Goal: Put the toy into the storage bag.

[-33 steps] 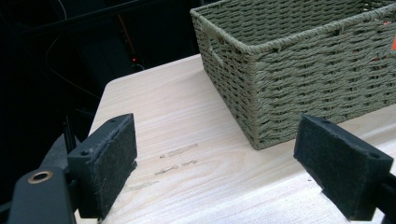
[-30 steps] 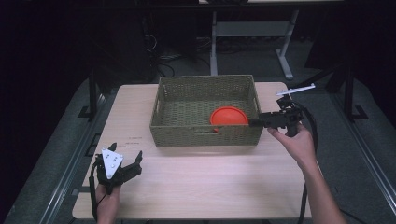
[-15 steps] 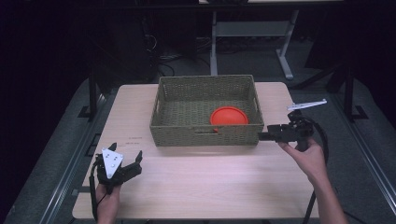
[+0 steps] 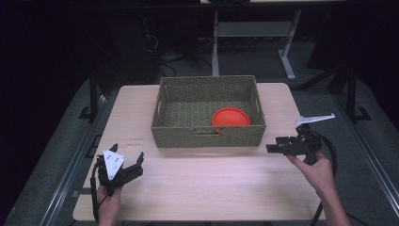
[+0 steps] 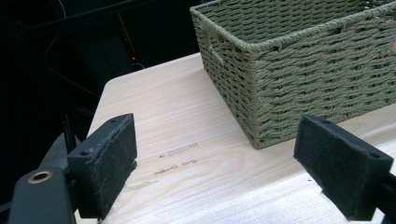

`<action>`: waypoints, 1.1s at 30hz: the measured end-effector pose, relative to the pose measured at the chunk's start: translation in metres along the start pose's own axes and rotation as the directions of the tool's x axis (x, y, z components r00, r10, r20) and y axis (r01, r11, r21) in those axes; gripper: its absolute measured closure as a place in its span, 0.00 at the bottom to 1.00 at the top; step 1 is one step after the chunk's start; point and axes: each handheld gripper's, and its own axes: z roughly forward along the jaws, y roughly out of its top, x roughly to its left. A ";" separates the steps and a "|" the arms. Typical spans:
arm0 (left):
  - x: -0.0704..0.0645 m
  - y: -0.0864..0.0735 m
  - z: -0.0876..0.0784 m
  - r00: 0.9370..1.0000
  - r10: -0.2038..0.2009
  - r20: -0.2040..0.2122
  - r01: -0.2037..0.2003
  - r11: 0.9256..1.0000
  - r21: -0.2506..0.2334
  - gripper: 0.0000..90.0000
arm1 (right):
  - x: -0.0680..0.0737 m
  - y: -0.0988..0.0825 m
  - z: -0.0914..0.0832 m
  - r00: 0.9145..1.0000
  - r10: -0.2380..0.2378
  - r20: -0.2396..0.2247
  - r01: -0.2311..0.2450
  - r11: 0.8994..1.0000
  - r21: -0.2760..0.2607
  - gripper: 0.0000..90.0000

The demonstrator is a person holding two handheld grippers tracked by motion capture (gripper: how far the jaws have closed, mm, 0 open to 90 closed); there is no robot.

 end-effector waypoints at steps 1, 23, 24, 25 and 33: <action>0.000 0.000 0.000 1.000 -0.004 0.000 0.004 1.000 -0.002 0.14 | -0.001 -0.002 0.000 1.000 0.001 0.002 -0.001 1.000 -0.001 0.27; -0.002 0.000 0.001 1.000 -0.004 0.005 0.005 1.000 -0.005 0.14 | -0.010 -0.042 -0.003 1.000 0.026 0.010 -0.026 1.000 -0.006 0.27; -0.002 0.000 0.001 1.000 -0.005 0.006 0.005 1.000 -0.005 0.14 | -0.011 -0.044 -0.003 1.000 0.025 0.011 -0.025 1.000 -0.005 0.27; -0.002 0.000 0.001 1.000 -0.004 0.006 0.004 1.000 -0.003 0.14 | -0.011 -0.047 -0.003 1.000 0.027 0.012 -0.027 1.000 -0.007 0.27; -0.001 0.000 0.001 1.000 0.000 0.008 0.000 1.000 0.007 0.14 | -0.014 -0.060 -0.004 1.000 0.030 0.010 -0.030 0.999 -0.018 0.27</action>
